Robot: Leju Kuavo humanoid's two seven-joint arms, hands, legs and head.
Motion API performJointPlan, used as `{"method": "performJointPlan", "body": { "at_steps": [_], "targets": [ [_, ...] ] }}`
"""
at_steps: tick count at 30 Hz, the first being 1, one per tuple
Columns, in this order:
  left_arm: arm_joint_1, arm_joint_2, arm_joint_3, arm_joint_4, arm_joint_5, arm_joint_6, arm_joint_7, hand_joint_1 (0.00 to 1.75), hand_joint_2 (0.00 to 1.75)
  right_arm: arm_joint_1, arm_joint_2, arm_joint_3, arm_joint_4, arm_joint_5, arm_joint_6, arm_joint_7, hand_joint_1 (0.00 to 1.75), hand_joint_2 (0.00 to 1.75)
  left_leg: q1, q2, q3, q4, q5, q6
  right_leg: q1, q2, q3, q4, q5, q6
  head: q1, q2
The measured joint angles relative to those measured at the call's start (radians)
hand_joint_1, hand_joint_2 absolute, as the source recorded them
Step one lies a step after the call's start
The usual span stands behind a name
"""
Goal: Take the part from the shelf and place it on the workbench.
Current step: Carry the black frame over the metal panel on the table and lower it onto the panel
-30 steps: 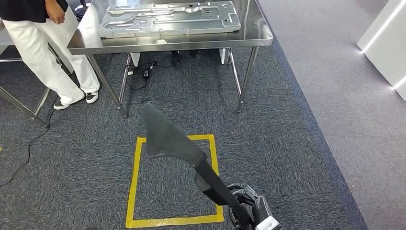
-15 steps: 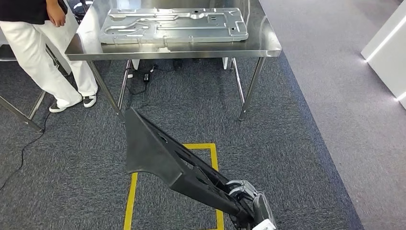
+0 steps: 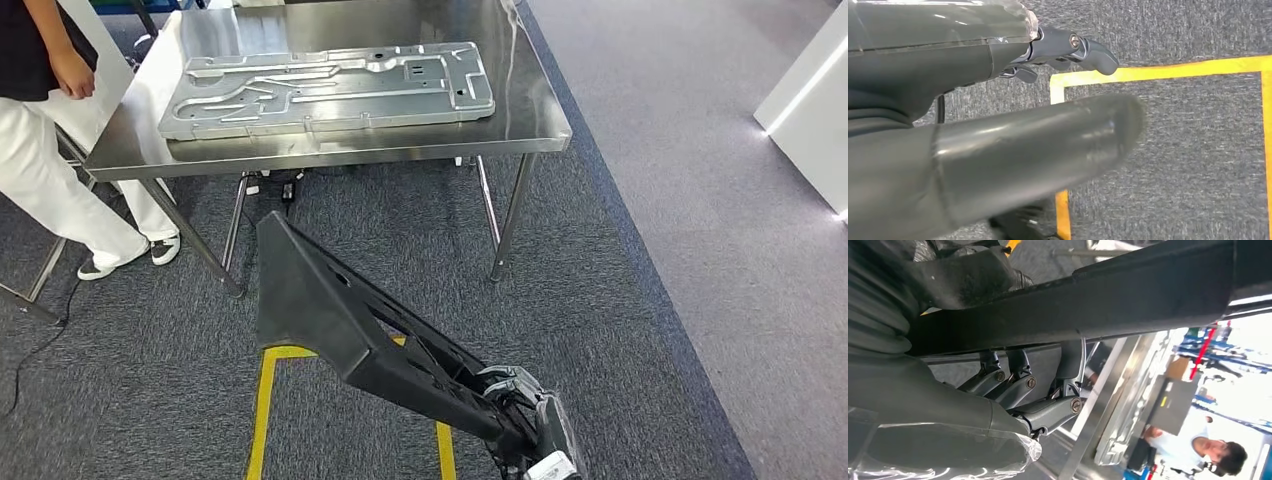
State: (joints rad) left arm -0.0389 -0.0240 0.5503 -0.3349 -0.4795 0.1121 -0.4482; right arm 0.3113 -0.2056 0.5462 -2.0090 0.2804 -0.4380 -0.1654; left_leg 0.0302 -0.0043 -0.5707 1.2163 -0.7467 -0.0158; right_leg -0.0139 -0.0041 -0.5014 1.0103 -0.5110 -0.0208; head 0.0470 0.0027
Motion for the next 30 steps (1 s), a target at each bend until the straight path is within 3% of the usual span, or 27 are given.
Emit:
{"method": "performJointPlan", "body": {
  "at_steps": [1, 3, 4, 5, 7, 9, 10, 12, 13, 14, 15, 17, 19, 22, 24, 26, 28, 29, 30],
  "targets": [
    [0.000, 0.000, 0.005, 0.003, -0.006, 0.002, 0.000, 0.00, 0.00, 0.002, 0.000, 0.000, 0.001, 0.010, -0.001, 0.009, 1.75, 1.75, -0.003, 0.005, -0.012, -0.045, 0.037, 0.007, 0.002, -0.004, 0.015, -0.001, -0.013, 0.001, 0.000, 0.000],
    [0.001, 0.000, 0.016, 0.008, -0.016, 0.004, 0.000, 0.00, 0.00, 0.005, 0.000, 0.000, 0.007, 0.023, -0.002, 0.023, 1.75, 1.75, -0.012, 0.038, -0.020, -0.129, 0.179, 0.024, 0.006, -0.015, 0.041, 0.001, -0.038, 0.007, 0.000, 0.000],
    [0.000, 0.000, 0.021, 0.011, -0.020, 0.005, 0.000, 0.00, 0.00, 0.007, 0.000, 0.000, 0.009, 0.026, -0.004, 0.028, 1.75, 1.75, -0.016, 0.054, -0.020, -0.151, 0.230, 0.030, 0.009, -0.020, 0.049, 0.003, -0.049, 0.013, 0.000, 0.000],
    [-0.001, -0.001, 0.024, 0.013, -0.023, 0.005, 0.000, 0.00, 0.00, 0.008, 0.000, 0.000, 0.012, 0.029, -0.006, 0.032, 1.75, 1.75, -0.019, 0.063, -0.020, -0.155, 0.258, 0.035, 0.010, -0.026, 0.056, 0.004, -0.060, 0.020, 0.000, 0.000],
    [-0.006, -0.002, 0.027, 0.014, -0.029, 0.006, 0.000, 0.00, 0.00, 0.010, 0.000, -0.001, 0.014, 0.036, -0.010, 0.041, 1.75, 1.75, -0.019, 0.049, -0.020, -0.157, 0.262, 0.043, 0.014, -0.043, 0.066, 0.002, -0.074, 0.033, 0.000, 0.000],
    [-0.011, -0.003, 0.030, 0.014, -0.035, 0.006, 0.000, 0.00, 0.00, 0.009, -0.001, -0.001, 0.014, 0.044, -0.013, 0.051, 1.75, 1.75, -0.013, 0.027, -0.016, -0.166, 0.271, 0.053, 0.012, -0.038, 0.063, 0.024, -0.097, 0.044, 0.000, 0.000],
    [-0.013, -0.003, 0.032, 0.014, -0.038, 0.006, 0.000, 0.00, 0.00, 0.008, -0.001, -0.001, 0.015, 0.048, -0.014, 0.056, 1.75, 1.75, -0.011, 0.018, -0.015, -0.171, 0.274, 0.059, 0.010, -0.027, 0.045, 0.062, -0.120, 0.049, 0.000, 0.000],
    [-0.013, -0.006, 0.037, 0.014, -0.043, 0.006, 0.002, 0.00, 0.00, 0.009, -0.001, -0.001, 0.017, 0.052, -0.016, 0.065, 1.75, 1.75, -0.011, 0.001, -0.017, -0.173, 0.275, 0.064, 0.007, -0.006, -0.030, 0.192, -0.179, 0.057, 0.000, 0.000],
    [-0.011, -0.007, 0.040, 0.014, -0.045, 0.006, 0.003, 0.00, 0.00, 0.010, -0.001, -0.001, 0.019, 0.053, -0.016, 0.069, 1.75, 1.75, -0.011, -0.009, -0.018, -0.173, 0.274, 0.065, 0.006, -0.003, -0.070, 0.252, -0.195, 0.059, 0.000, 0.000],
    [-0.010, -0.008, 0.043, 0.014, -0.046, 0.006, 0.004, 0.00, 0.00, 0.011, -0.001, -0.001, 0.021, 0.053, -0.016, 0.070, 1.75, 1.75, -0.012, -0.019, -0.018, -0.173, 0.273, 0.065, 0.006, -0.001, -0.099, 0.285, -0.191, 0.060, 0.000, 0.000],
    [-0.008, -0.008, 0.045, 0.014, -0.047, 0.006, 0.005, 0.00, 0.00, 0.011, -0.001, -0.001, 0.023, 0.053, -0.016, 0.071, 1.75, 1.75, -0.012, -0.031, -0.017, -0.173, 0.272, 0.065, 0.007, 0.001, -0.109, 0.277, -0.162, 0.058, 0.000, 0.000],
    [-0.008, -0.011, 0.047, 0.014, -0.048, 0.005, 0.006, 0.00, 0.00, 0.012, -0.001, -0.001, 0.025, 0.052, -0.017, 0.071, 1.75, 1.75, -0.014, -0.051, -0.011, -0.174, 0.269, 0.064, 0.009, 0.014, -0.082, 0.161, -0.065, 0.045, 0.000, 0.000],
    [-0.007, -0.015, 0.048, 0.014, -0.051, -0.001, 0.006, 0.00, 0.00, 0.011, -0.002, -0.001, 0.025, 0.044, -0.021, 0.071, 1.75, 1.75, -0.017, -0.066, -0.008, -0.174, 0.266, 0.060, 0.014, 0.026, -0.049, 0.050, -0.008, 0.029, 0.000, 0.000],
    [0.001, -0.018, 0.053, 0.014, -0.053, -0.015, 0.007, 0.00, 0.00, 0.010, -0.002, -0.002, 0.024, 0.033, -0.036, 0.070, 1.75, 1.75, -0.017, -0.075, -0.008, -0.183, 0.265, 0.042, 0.017, 0.027, -0.041, 0.014, -0.004, 0.015, 0.000, 0.000],
    [0.004, -0.019, 0.057, 0.014, -0.055, -0.027, 0.004, 0.00, 0.00, 0.011, -0.001, -0.005, 0.023, 0.044, -0.045, 0.067, 1.75, 1.75, -0.019, -0.059, -0.011, -0.171, 0.253, 0.031, 0.011, 0.024, -0.027, -0.007, 0.001, 0.005, 0.000, 0.000],
    [0.001, -0.019, 0.063, 0.014, -0.060, -0.037, -0.001, 0.00, 0.00, 0.012, 0.002, -0.010, 0.019, 0.076, -0.053, 0.067, 1.75, 1.75, -0.019, -0.029, -0.050, -0.089, 0.213, 0.024, 0.006, 0.018, -0.010, -0.024, 0.002, -0.004, 0.000, 0.000],
    [0.000, -0.018, 0.070, 0.014, -0.069, -0.043, -0.003, 0.00, 0.00, 0.014, 0.007, -0.021, 0.009, 0.133, -0.057, 0.077, 1.75, 1.75, -0.017, -0.011, -0.123, 0.040, 0.167, 0.017, 0.006, 0.012, 0.002, -0.026, -0.010, -0.007, 0.000, 0.000],
    [0.003, -0.018, 0.073, 0.014, -0.076, -0.046, -0.004, 0.00, 0.00, 0.017, 0.008, -0.030, 0.000, 0.166, -0.058, 0.085, 1.75, 1.75, -0.016, -0.007, -0.149, 0.079, 0.165, 0.014, 0.006, 0.009, 0.011, -0.026, -0.018, -0.006, 0.000, 0.000],
    [0.006, -0.018, 0.075, 0.014, -0.082, -0.047, -0.004, 0.00, 0.00, 0.020, 0.009, -0.039, -0.009, 0.197, -0.059, 0.093, 1.75, 1.75, -0.014, -0.005, -0.158, 0.083, 0.183, 0.011, 0.005, 0.007, 0.022, -0.025, -0.027, -0.003, 0.000, 0.000]
  ]
}}
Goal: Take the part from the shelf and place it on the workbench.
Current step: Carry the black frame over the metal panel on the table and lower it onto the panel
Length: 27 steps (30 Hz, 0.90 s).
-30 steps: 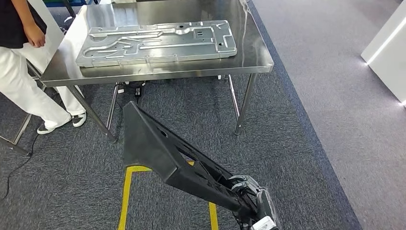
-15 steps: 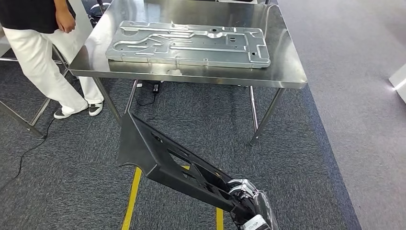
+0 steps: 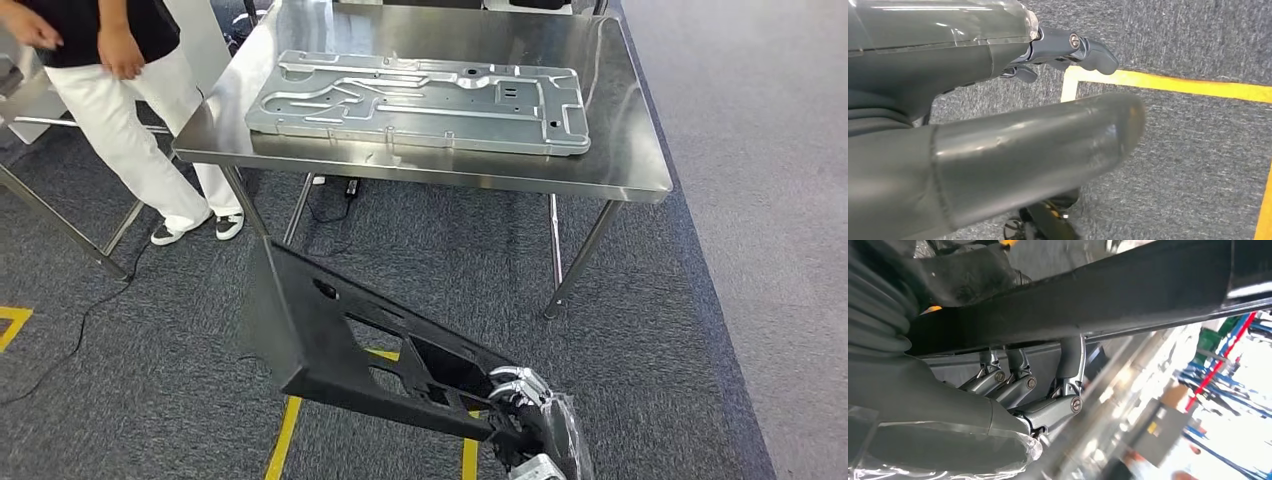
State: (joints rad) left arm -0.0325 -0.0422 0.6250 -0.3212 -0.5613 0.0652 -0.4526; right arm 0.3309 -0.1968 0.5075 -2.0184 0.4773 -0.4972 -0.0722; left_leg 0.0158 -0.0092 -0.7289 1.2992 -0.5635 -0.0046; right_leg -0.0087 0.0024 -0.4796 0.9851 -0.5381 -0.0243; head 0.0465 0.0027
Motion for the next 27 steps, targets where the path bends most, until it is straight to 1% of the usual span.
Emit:
{"method": "performJointPlan", "body": {
  "at_steps": [1, 2, 3, 4, 5, 6, 7, 8, 9, 10, 11, 12, 13, 14, 15, 16, 17, 19, 20, 21, 22, 23, 24, 25, 26, 27],
  "targets": [
    [0.003, 0.000, 0.002, 0.000, -0.006, -0.001, -0.001, 0.00, 0.00, 0.002, 0.000, -0.008, -0.011, 0.025, -0.002, 0.008, 1.75, 1.75, 0.002, 0.002, 0.012, -0.037, 0.037, -0.001, -0.001, -0.002, 0.013, 0.000, -0.010, 0.003, 0.000, 0.000],
    [0.006, 0.000, 0.004, 0.000, -0.010, -0.001, -0.003, 0.00, 0.00, 0.003, 0.000, -0.017, -0.021, 0.043, -0.003, 0.015, 1.75, 1.75, 0.003, 0.005, 0.039, -0.104, 0.081, 0.000, -0.001, -0.004, 0.028, 0.000, -0.021, 0.007, 0.000, 0.000],
    [0.007, 0.000, 0.006, 0.000, -0.013, -0.001, -0.004, 0.00, 0.00, 0.003, 0.000, -0.024, -0.030, 0.053, -0.004, 0.021, 1.75, 1.75, 0.001, 0.008, 0.068, -0.166, 0.110, 0.002, -0.001, -0.006, 0.040, 0.000, -0.032, 0.012, 0.000, 0.000],
    [0.007, 0.000, 0.009, 0.000, -0.015, -0.002, -0.005, 0.00, 0.00, 0.001, 0.000, -0.031, -0.039, 0.060, -0.004, 0.025, 1.75, 1.75, -0.001, 0.010, 0.093, -0.216, 0.123, 0.007, 0.000, -0.008, 0.048, 0.000, -0.042, 0.018, 0.000, 0.000],
    [0.008, 0.000, 0.012, 0.000, -0.016, -0.002, -0.005, 0.00, 0.00, 0.000, 0.000, -0.037, -0.046, 0.064, -0.005, 0.028, 1.75, 1.75, -0.004, 0.011, 0.108, -0.245, 0.121, 0.013, 0.001, -0.009, 0.054, -0.003, -0.049, 0.025, 0.000, 0.000],
    [0.009, 0.000, 0.015, 0.000, -0.019, -0.003, -0.005, 0.00, 0.00, -0.001, 0.000, -0.043, -0.052, 0.068, -0.005, 0.030, 1.75, 1.75, -0.007, 0.011, 0.115, -0.254, 0.108, 0.021, 0.002, -0.009, 0.059, -0.004, -0.051, 0.032, 0.000, 0.000],
    [0.010, 0.000, 0.017, 0.000, -0.023, -0.003, -0.006, 0.00, 0.00, -0.002, 0.000, -0.049, -0.056, 0.073, -0.003, 0.033, 1.75, 1.75, -0.007, 0.009, 0.122, -0.262, 0.101, 0.030, 0.002, -0.009, 0.061, -0.001, -0.047, 0.038, 0.000, 0.000],
    [0.011, 0.000, 0.019, 0.000, -0.029, -0.005, -0.005, 0.00, 0.00, -0.005, 0.000, -0.056, -0.059, 0.081, 0.004, 0.041, 1.75, 1.75, -0.006, 0.007, 0.131, -0.270, 0.096, 0.037, 0.002, -0.008, 0.057, 0.015, -0.039, 0.044, 0.000, 0.000],
    [0.011, 0.000, 0.020, 0.000, -0.036, -0.007, -0.005, 0.00, 0.00, -0.009, 0.000, -0.065, -0.060, 0.094, 0.016, 0.054, 1.75, 1.75, -0.004, 0.006, 0.145, -0.278, 0.090, 0.045, 0.001, -0.007, 0.040, 0.052, -0.027, 0.049, 0.000, 0.000],
    [0.010, 0.000, 0.021, 0.000, -0.044, -0.010, -0.006, 0.00, 0.00, -0.017, 0.000, -0.076, -0.060, 0.114, 0.034, 0.072, 1.75, 1.75, -0.002, 0.004, 0.161, -0.287, 0.084, 0.051, 0.000, -0.006, 0.009, 0.103, -0.020, 0.052, 0.000, 0.000],
    [0.009, 0.000, 0.021, 0.000, -0.053, -0.013, -0.005, 0.00, 0.00, -0.027, 0.001, -0.091, -0.059, 0.141, 0.057, 0.092, 1.75, 1.75, -0.001, 0.004, 0.177, -0.296, 0.077, 0.055, -0.002, -0.005, -0.036, 0.166, -0.024, 0.054, 0.001, 0.000],
    [0.007, -0.001, 0.022, 0.000, -0.061, -0.016, -0.004, 0.00, 0.00, -0.038, 0.001, -0.107, -0.055, 0.173, 0.081, 0.111, 1.75, 1.75, -0.001, 0.003, 0.193, -0.301, 0.068, 0.058, -0.003, -0.004, -0.085, 0.225, -0.042, 0.056, 0.001, 0.000],
    [0.005, -0.001, 0.022, 0.000, -0.068, -0.019, -0.002, 0.00, 0.00, -0.052, 0.002, -0.126, -0.049, 0.210, 0.105, 0.127, 1.75, 1.75, -0.002, 0.002, 0.209, -0.304, 0.057, 0.059, -0.004, -0.004, -0.134, 0.270, -0.072, 0.057, 0.001, 0.000],
    [0.004, -0.002, 0.022, 0.000, -0.076, -0.021, 0.001, 0.00, 0.00, -0.066, 0.002, -0.146, -0.040, 0.246, 0.128, 0.139, 1.75, 1.75, -0.002, -0.001, 0.225, -0.306, 0.044, 0.058, -0.004, -0.004, -0.174, 0.296, -0.102, 0.059, 0.001, 0.000],
    [0.003, -0.002, 0.022, 0.000, -0.082, -0.023, 0.004, 0.00, 0.00, -0.082, 0.002, -0.164, -0.030, 0.277, 0.148, 0.147, 1.75, 1.75, -0.002, -0.004, 0.244, -0.306, 0.030, 0.058, -0.005, -0.004, -0.202, 0.295, -0.122, 0.061, 0.001, 0.000],
    [0.002, -0.003, 0.022, 0.000, -0.087, -0.025, 0.007, 0.00, 0.00, -0.097, 0.002, -0.181, -0.019, 0.303, 0.167, 0.153, 1.75, 1.75, -0.002, -0.006, 0.265, -0.306, 0.014, 0.057, -0.005, -0.004, -0.217, 0.270, -0.123, 0.061, 0.001, 0.000],
    [0.000, -0.003, 0.022, 0.000, -0.091, -0.027, 0.010, 0.00, 0.00, -0.110, 0.002, -0.194, -0.008, 0.321, 0.180, 0.156, 1.75, 1.75, -0.002, -0.008, 0.285, -0.307, -0.002, 0.055, -0.005, -0.004, -0.223, 0.224, -0.093, 0.059, 0.001, 0.000],
    [-0.002, -0.006, 0.022, 0.000, -0.096, -0.029, 0.014, 0.00, 0.00, -0.130, 0.002, -0.212, 0.013, 0.340, 0.195, 0.160, 1.75, 1.75, -0.003, -0.011, 0.324, -0.307, -0.036, 0.049, 0.000, -0.004, -0.223, 0.127, 0.046, 0.049, 0.001, 0.000],
    [-0.004, -0.008, 0.022, 0.000, -0.098, -0.030, 0.015, 0.00, 0.00, -0.137, 0.002, -0.217, 0.021, 0.348, 0.201, 0.163, 1.75, 1.75, -0.004, -0.012, 0.339, -0.311, -0.052, 0.043, 0.004, -0.004, -0.220, 0.099, 0.102, 0.041, 0.001, 0.000],
    [-0.006, -0.009, 0.022, 0.001, -0.099, -0.030, 0.017, 0.00, 0.00, -0.143, 0.002, -0.221, 0.027, 0.358, 0.207, 0.166, 1.75, 1.75, -0.004, -0.013, 0.356, -0.316, -0.062, 0.035, 0.009, -0.003, -0.214, 0.086, 0.133, 0.031, 0.001, 0.000],
    [-0.011, -0.009, 0.022, 0.001, -0.102, -0.031, 0.018, 0.00, 0.00, -0.152, 0.003, -0.225, 0.031, 0.375, 0.217, 0.168, 1.75, 1.75, -0.004, -0.014, 0.366, -0.316, -0.061, 0.026, 0.013, -0.003, -0.205, 0.084, 0.123, 0.021, 0.001, 0.000],
    [-0.017, -0.009, 0.022, 0.000, -0.105, -0.031, 0.019, 0.00, 0.00, -0.162, 0.002, -0.227, 0.035, 0.396, 0.229, 0.169, 1.75, 1.75, -0.003, -0.012, 0.363, -0.301, -0.049, 0.019, 0.012, -0.001, -0.190, 0.077, 0.112, 0.011, 0.001, 0.000],
    [-0.024, -0.010, 0.022, 0.000, -0.109, -0.032, 0.019, 0.00, 0.00, -0.173, 0.001, -0.229, 0.038, 0.419, 0.239, 0.168, 1.75, 1.75, -0.003, -0.010, 0.347, -0.259, -0.023, 0.015, 0.009, 0.000, -0.171, 0.065, 0.103, 0.002, 0.001, 0.000],
    [-0.030, -0.011, 0.022, 0.000, -0.113, -0.033, 0.020, 0.00, 0.00, -0.184, 0.000, -0.229, 0.042, 0.440, 0.248, 0.166, 1.75, 1.75, -0.003, -0.008, 0.309, -0.192, 0.005, 0.012, 0.007, 0.000, -0.149, 0.053, 0.094, -0.005, 0.000, 0.000],
    [-0.034, -0.012, 0.022, 0.000, -0.116, -0.034, 0.020, 0.00, 0.00, -0.194, -0.002, -0.229, 0.048, 0.459, 0.254, 0.163, 1.75, 1.75, -0.003, -0.005, 0.259, -0.116, 0.020, 0.010, 0.005, 0.000, -0.125, 0.040, 0.084, -0.011, 0.000, 0.000],
    [-0.036, -0.013, 0.023, 0.000, -0.118, -0.034, 0.021, 0.00, 0.00, -0.201, -0.004, -0.229, 0.054, 0.473, 0.257, 0.159, 1.75, 1.75, -0.003, -0.003, 0.212, -0.051, 0.020, 0.009, 0.005, -0.001, -0.104, 0.030, 0.073, -0.014, 0.000, 0.000]
  ]
}}
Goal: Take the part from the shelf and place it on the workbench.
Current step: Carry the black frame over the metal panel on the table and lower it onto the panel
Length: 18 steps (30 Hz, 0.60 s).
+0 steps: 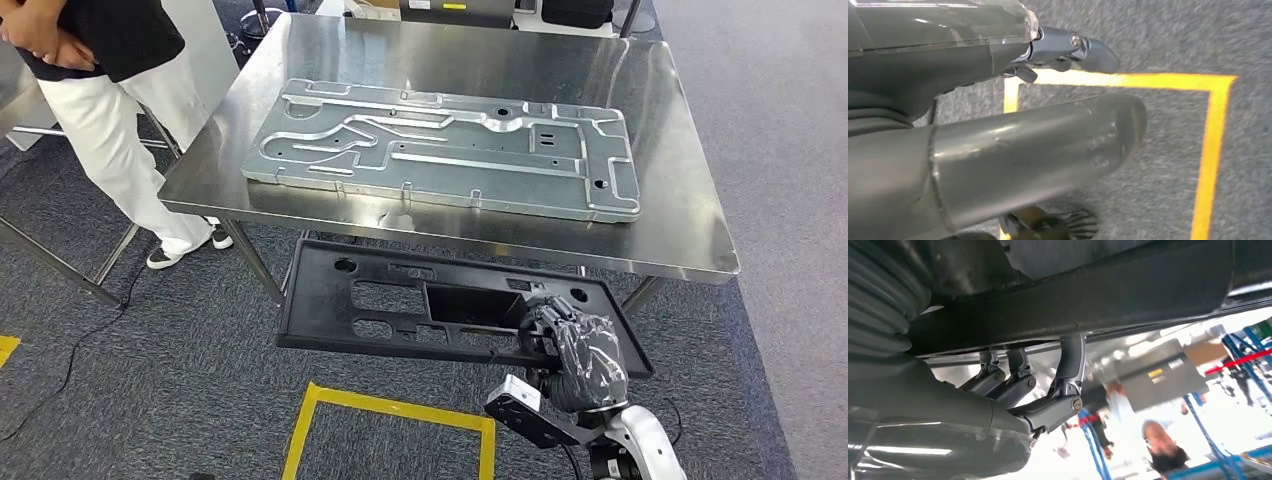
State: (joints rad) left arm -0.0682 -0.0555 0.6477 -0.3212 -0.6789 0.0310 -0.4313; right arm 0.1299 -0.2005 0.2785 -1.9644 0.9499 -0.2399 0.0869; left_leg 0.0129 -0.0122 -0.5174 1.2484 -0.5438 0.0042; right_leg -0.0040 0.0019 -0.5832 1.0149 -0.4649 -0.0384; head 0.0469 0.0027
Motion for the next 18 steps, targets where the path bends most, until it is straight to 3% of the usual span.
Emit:
{"method": "performJointPlan", "body": {
  "at_steps": [1, 3, 5, 6, 7, 9, 10, 11, 13, 15, 16, 18],
  "targets": [
    [0.000, 0.000, 0.000, 0.000, -0.001, 0.000, 0.001, 0.00, 0.00, -0.005, -0.001, 0.000, 0.005, 0.009, 0.002, -0.003, 1.75, 1.75, 0.000, 0.001, -0.040, 0.043, -0.018, -0.002, 0.000, 0.000, 0.018, -0.008, -0.010, -0.002, 0.000, 0.000],
    [0.004, 0.001, 0.001, 0.000, -0.002, 0.000, 0.002, 0.00, 0.00, -0.009, -0.001, 0.000, 0.013, 0.022, 0.004, -0.007, 1.75, 1.75, 0.000, 0.003, -0.100, 0.063, -0.102, -0.007, 0.000, 0.002, 0.058, -0.018, -0.035, -0.001, 0.000, 0.000],
    [0.008, 0.001, 0.001, 0.000, -0.002, 0.000, 0.003, 0.00, 0.00, -0.012, -0.001, 0.000, 0.022, 0.030, 0.003, -0.008, 1.75, 1.75, 0.000, 0.004, -0.149, 0.027, -0.179, -0.008, 0.001, 0.004, 0.109, -0.026, -0.068, 0.000, 0.000, 0.000],
    [0.010, 0.001, 0.001, 0.000, -0.003, -0.001, 0.003, 0.00, 0.00, -0.013, -0.001, 0.000, 0.027, 0.033, 0.003, -0.008, 1.75, 1.75, -0.002, 0.005, -0.165, -0.015, -0.172, -0.004, 0.001, 0.004, 0.137, -0.028, -0.087, 0.002, 0.000, 0.000],
    [0.012, 0.001, 0.002, 0.000, -0.003, -0.001, 0.004, 0.00, 0.00, -0.014, -0.001, 0.000, 0.031, 0.036, 0.002, -0.008, 1.75, 1.75, -0.005, 0.004, -0.179, -0.070, -0.107, 0.004, 0.002, 0.006, 0.162, -0.030, -0.107, 0.004, 0.000, 0.000],
    [0.021, 0.005, 0.005, 0.002, -0.006, -0.001, 0.005, 0.00, 0.00, -0.018, -0.001, 0.002, 0.043, 0.044, 0.000, -0.008, 1.75, 1.75, -0.014, -0.002, -0.195, -0.162, 0.092, 0.020, 0.005, 0.012, 0.198, -0.021, -0.146, 0.014, 0.000, 0.000],
    [0.023, 0.006, 0.007, 0.003, -0.007, -0.001, 0.005, 0.00, 0.00, -0.020, -0.002, 0.002, 0.048, 0.050, -0.002, -0.007, 1.75, 1.75, -0.018, -0.004, -0.199, -0.182, 0.164, 0.026, 0.004, 0.016, 0.205, -0.019, -0.161, 0.022, 0.000, 0.000],
    [0.023, 0.007, 0.008, 0.004, -0.009, -0.001, 0.005, 0.00, 0.00, -0.023, -0.003, 0.003, 0.052, 0.057, -0.004, -0.007, 1.75, 1.75, -0.023, -0.006, -0.200, -0.183, 0.188, 0.031, 0.002, 0.018, 0.209, -0.019, -0.172, 0.030, 0.000, 0.000],
    [0.015, 0.007, 0.010, 0.005, -0.013, 0.000, 0.004, 0.00, 0.00, -0.033, -0.008, 0.003, 0.053, 0.074, -0.006, -0.007, 1.75, 1.75, -0.023, -0.005, -0.189, -0.189, 0.172, 0.041, -0.002, 0.017, 0.222, -0.035, -0.188, 0.043, -0.001, 0.000],
    [0.006, 0.007, 0.012, 0.005, -0.016, -0.001, 0.002, 0.00, 0.00, -0.051, -0.018, 0.002, 0.052, 0.092, -0.004, -0.005, 1.75, 1.75, -0.015, -0.005, -0.164, -0.213, 0.160, 0.050, -0.004, 0.009, 0.207, 0.006, -0.212, 0.054, -0.001, 0.000],
    [0.003, 0.006, 0.013, 0.005, -0.018, -0.003, 0.002, 0.00, 0.00, -0.062, -0.025, 0.000, 0.052, 0.099, -0.001, -0.001, 1.75, 1.75, -0.012, -0.005, -0.150, -0.223, 0.155, 0.051, -0.006, 0.006, 0.172, 0.065, -0.233, 0.060, 0.000, 0.000],
    [0.002, 0.006, 0.017, 0.006, -0.021, -0.009, 0.003, 0.00, 0.00, -0.084, -0.043, -0.006, 0.057, 0.110, 0.010, 0.009, 1.75, 1.75, -0.008, -0.005, -0.126, -0.233, 0.139, 0.049, -0.011, 0.004, 0.069, 0.206, -0.265, 0.072, 0.000, 0.000]
  ]
}}
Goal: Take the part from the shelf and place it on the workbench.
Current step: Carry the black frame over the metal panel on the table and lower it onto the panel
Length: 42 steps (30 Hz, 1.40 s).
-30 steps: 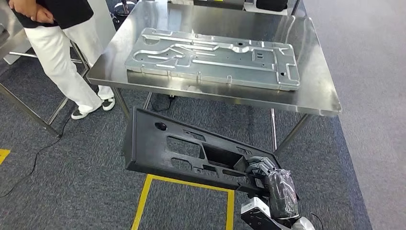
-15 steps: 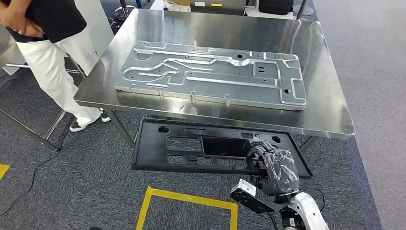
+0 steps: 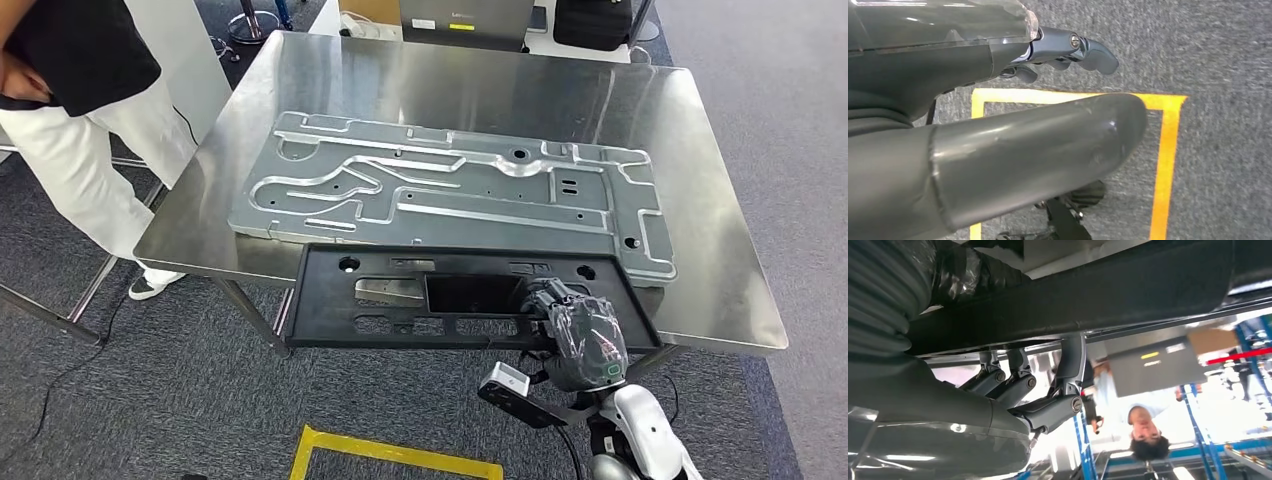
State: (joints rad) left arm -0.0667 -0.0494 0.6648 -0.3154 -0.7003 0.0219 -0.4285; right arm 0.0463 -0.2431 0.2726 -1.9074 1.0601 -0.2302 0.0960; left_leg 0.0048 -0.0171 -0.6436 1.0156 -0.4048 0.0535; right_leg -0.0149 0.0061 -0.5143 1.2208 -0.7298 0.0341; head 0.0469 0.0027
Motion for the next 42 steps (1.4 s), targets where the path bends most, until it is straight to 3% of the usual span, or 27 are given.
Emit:
{"method": "performJointPlan", "body": {
  "at_steps": [1, 2, 5, 6, 7, 10, 12, 15, 16, 17, 18, 20, 21, 23, 26, 28, 31, 32, 33, 35, 37, 40, 42],
  "targets": [
    [0.000, 0.000, 0.002, 0.001, -0.002, -0.003, 0.001, 0.00, 0.00, -0.009, -0.008, -0.004, 0.004, 0.004, 0.006, 0.005, 1.75, 1.75, 0.002, 0.000, 0.012, -0.001, -0.009, -0.002, -0.003, 0.000, -0.044, 0.042, 0.009, 0.005, 0.000, 0.000],
    [0.001, 0.000, 0.003, 0.001, -0.002, -0.005, 0.002, 0.00, 0.00, -0.015, -0.016, -0.007, 0.008, 0.006, 0.009, 0.008, 1.75, 1.75, 0.004, -0.001, 0.024, -0.002, -0.019, -0.005, -0.007, 0.000, -0.071, 0.046, 0.042, 0.010, 0.000, 0.000],
    [0.002, -0.001, 0.006, 0.002, -0.002, -0.007, 0.003, 0.00, 0.00, -0.028, -0.030, -0.014, 0.015, 0.007, 0.012, 0.010, 1.75, 1.75, 0.009, -0.007, 0.059, 0.001, -0.045, -0.018, -0.014, -0.002, -0.072, -0.100, 0.208, 0.018, 0.000, 0.000],
    [0.001, -0.001, 0.006, 0.002, -0.003, -0.007, 0.003, 0.00, 0.00, -0.032, -0.033, -0.015, 0.017, 0.007, 0.012, 0.011, 1.75, 1.75, 0.008, -0.009, 0.065, 0.003, -0.051, -0.024, -0.013, -0.002, -0.064, -0.143, 0.238, 0.014, 0.000, 0.000],
    [0.001, -0.001, 0.007, 0.002, -0.003, -0.008, 0.004, 0.00, 0.00, -0.036, -0.036, -0.017, 0.019, 0.007, 0.012, 0.013, 1.75, 1.75, 0.008, -0.011, 0.066, 0.004, -0.055, -0.029, -0.010, -0.001, -0.059, -0.169, 0.245, 0.006, 0.000, 0.000],
    [-0.002, -0.002, 0.007, 0.003, -0.009, -0.010, 0.005, 0.00, 0.00, -0.054, -0.044, -0.022, 0.026, 0.010, 0.023, 0.024, 1.75, 1.75, 0.007, -0.008, 0.061, 0.005, -0.061, -0.043, -0.008, 0.002, -0.051, -0.188, 0.228, -0.022, 0.000, 0.000],
    [-0.009, -0.002, 0.007, 0.003, -0.016, -0.014, 0.007, 0.00, 0.00, -0.082, -0.052, -0.030, 0.042, 0.015, 0.039, 0.032, 1.75, 1.75, 0.008, 0.001, 0.044, 0.047, -0.085, -0.052, -0.011, 0.001, -0.042, -0.194, 0.225, -0.038, -0.001, 0.000],
    [-0.017, -0.002, 0.007, 0.003, -0.024, -0.019, 0.012, 0.00, 0.00, -0.133, -0.063, -0.045, 0.088, 0.023, 0.059, 0.037, 1.75, 1.75, 0.009, 0.011, -0.056, 0.240, -0.155, -0.056, -0.004, -0.003, -0.028, -0.197, 0.216, -0.055, -0.001, 0.000],
    [-0.017, -0.002, 0.007, 0.003, -0.026, -0.020, 0.013, 0.00, 0.00, -0.147, -0.066, -0.049, 0.106, 0.025, 0.063, 0.036, 1.75, 1.75, 0.009, 0.011, -0.089, 0.291, -0.163, -0.054, -0.001, -0.004, -0.022, -0.197, 0.211, -0.057, -0.001, 0.000],
    [-0.017, -0.002, 0.007, 0.003, -0.029, -0.020, 0.014, 0.00, 0.00, -0.159, -0.068, -0.052, 0.123, 0.025, 0.067, 0.036, 1.75, 1.75, 0.008, 0.011, -0.105, 0.306, -0.151, -0.051, 0.003, -0.004, -0.015, -0.197, 0.206, -0.059, -0.001, 0.000],
    [-0.017, -0.002, 0.007, 0.003, -0.030, -0.020, 0.014, 0.00, 0.00, -0.170, -0.070, -0.055, 0.137, 0.026, 0.070, 0.036, 1.75, 1.75, 0.007, 0.011, -0.101, 0.280, -0.119, -0.046, 0.006, -0.004, -0.007, -0.197, 0.200, -0.059, -0.001, 0.000],
    [-0.018, 0.000, 0.007, 0.003, -0.033, -0.020, 0.016, 0.00, 0.00, -0.190, -0.073, -0.059, 0.160, 0.027, 0.076, 0.037, 1.75, 1.75, 0.000, 0.011, -0.052, 0.155, -0.038, -0.026, 0.010, -0.004, 0.013, -0.198, 0.186, -0.058, 0.000, 0.000],
    [-0.018, 0.001, 0.007, 0.003, -0.033, -0.020, 0.016, 0.00, 0.00, -0.202, -0.075, -0.063, 0.173, 0.027, 0.080, 0.038, 1.75, 1.75, -0.005, 0.011, -0.025, 0.099, -0.015, -0.017, 0.012, -0.003, 0.020, -0.200, 0.180, -0.055, -0.001, 0.000],
    [-0.020, 0.004, 0.007, 0.003, -0.036, -0.020, 0.018, 0.00, 0.00, -0.218, -0.077, -0.071, 0.199, 0.025, 0.089, 0.040, 1.75, 1.75, -0.013, 0.012, 0.003, 0.038, -0.017, -0.004, 0.011, -0.003, 0.023, -0.203, 0.176, -0.044, -0.001, 0.000],
    [-0.021, 0.006, 0.007, 0.003, -0.043, -0.021, 0.022, 0.00, 0.00, -0.237, -0.082, -0.079, 0.233, 0.023, 0.106, 0.040, 1.75, 1.75, -0.009, 0.010, 0.032, -0.004, -0.027, 0.001, 0.009, -0.005, 0.026, -0.195, 0.180, -0.026, -0.001, 0.000],
    [-0.024, 0.006, 0.007, 0.003, -0.050, -0.023, 0.024, 0.00, 0.00, -0.264, -0.083, -0.079, 0.258, 0.023, 0.119, 0.038, 1.75, 1.75, -0.004, 0.009, 0.055, -0.023, -0.031, 0.005, 0.006, -0.005, -0.011, -0.126, 0.158, -0.020, 0.000, 0.000],
    [-0.029, 0.003, 0.007, 0.003, -0.058, -0.027, 0.029, 0.00, 0.00, -0.301, -0.083, -0.073, 0.302, 0.027, 0.141, 0.038, 1.75, 1.75, -0.003, 0.009, 0.078, -0.026, -0.048, 0.006, -0.001, -0.005, -0.134, 0.044, 0.100, -0.008, 0.000, 0.000],
    [-0.028, 0.001, 0.007, 0.004, -0.061, -0.028, 0.031, 0.00, 0.00, -0.308, -0.082, -0.069, 0.317, 0.030, 0.148, 0.038, 1.75, 1.75, -0.002, 0.008, 0.088, -0.025, -0.057, 0.005, -0.005, -0.006, -0.161, 0.062, 0.106, -0.002, 0.000, 0.000],
    [-0.028, 0.000, 0.007, 0.004, -0.063, -0.028, 0.031, 0.00, 0.00, -0.315, -0.082, -0.064, 0.331, 0.032, 0.153, 0.039, 1.75, 1.75, -0.001, 0.006, 0.101, -0.025, -0.066, 0.002, -0.009, -0.006, -0.172, 0.045, 0.135, 0.002, 0.000, 0.000],
    [-0.029, -0.002, 0.007, 0.004, -0.065, -0.029, 0.032, 0.00, 0.00, -0.332, -0.080, -0.055, 0.357, 0.036, 0.160, 0.038, 1.75, 1.75, 0.003, 0.003, 0.127, -0.022, -0.089, -0.008, -0.016, -0.006, -0.152, -0.072, 0.238, 0.009, 0.000, 0.000],
    [-0.031, -0.002, 0.007, 0.004, -0.065, -0.028, 0.034, 0.00, 0.00, -0.353, -0.078, -0.046, 0.384, 0.037, 0.163, 0.038, 1.75, 1.75, 0.004, 0.002, 0.144, -0.018, -0.108, -0.022, -0.012, -0.008, -0.132, -0.164, 0.292, 0.004, 0.000, 0.000],
    [-0.033, -0.002, 0.007, 0.004, -0.066, -0.028, 0.036, 0.00, 0.00, -0.371, -0.074, -0.035, 0.415, 0.038, 0.167, 0.039, 1.75, 1.75, 0.002, 0.001, 0.153, -0.010, -0.122, -0.040, -0.005, -0.008, -0.127, -0.176, 0.292, -0.026, 0.000, 0.000],
    [-0.035, -0.001, 0.007, 0.004, -0.066, -0.027, 0.036, 0.00, 0.00, -0.379, -0.072, -0.031, 0.428, 0.038, 0.167, 0.039, 1.75, 1.75, 0.003, 0.004, 0.139, 0.030, -0.127, -0.046, -0.007, -0.008, -0.112, -0.182, 0.287, -0.041, 0.000, 0.000]
  ]
}}
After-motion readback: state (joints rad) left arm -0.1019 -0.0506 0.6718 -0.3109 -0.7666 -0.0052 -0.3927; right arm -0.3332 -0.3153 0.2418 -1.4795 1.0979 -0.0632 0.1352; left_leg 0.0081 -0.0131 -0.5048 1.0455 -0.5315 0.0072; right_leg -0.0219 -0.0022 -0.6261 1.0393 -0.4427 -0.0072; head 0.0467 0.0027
